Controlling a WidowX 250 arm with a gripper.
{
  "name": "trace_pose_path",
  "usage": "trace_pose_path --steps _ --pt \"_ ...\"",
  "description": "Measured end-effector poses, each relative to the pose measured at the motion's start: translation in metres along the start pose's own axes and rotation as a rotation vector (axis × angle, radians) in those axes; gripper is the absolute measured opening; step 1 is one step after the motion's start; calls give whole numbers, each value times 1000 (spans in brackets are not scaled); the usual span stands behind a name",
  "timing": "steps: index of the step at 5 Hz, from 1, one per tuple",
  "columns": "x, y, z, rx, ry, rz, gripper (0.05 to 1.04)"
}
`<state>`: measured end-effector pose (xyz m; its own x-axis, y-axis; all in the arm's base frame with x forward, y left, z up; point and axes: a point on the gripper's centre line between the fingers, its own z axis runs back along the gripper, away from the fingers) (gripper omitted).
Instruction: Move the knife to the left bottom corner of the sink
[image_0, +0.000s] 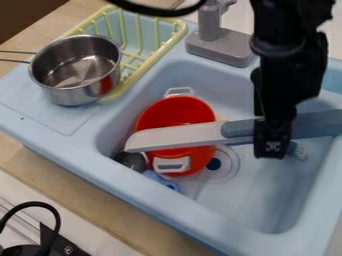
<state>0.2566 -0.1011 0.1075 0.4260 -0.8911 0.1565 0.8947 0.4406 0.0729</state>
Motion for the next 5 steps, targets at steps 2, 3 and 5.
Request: trace_pose_path --steps 2,3,5 --pt "-4 9 22 20 -15 73 994" --pt "-11 11 33 31 -29 152 994" --pt "-32 22 46 97 -28 298 994"
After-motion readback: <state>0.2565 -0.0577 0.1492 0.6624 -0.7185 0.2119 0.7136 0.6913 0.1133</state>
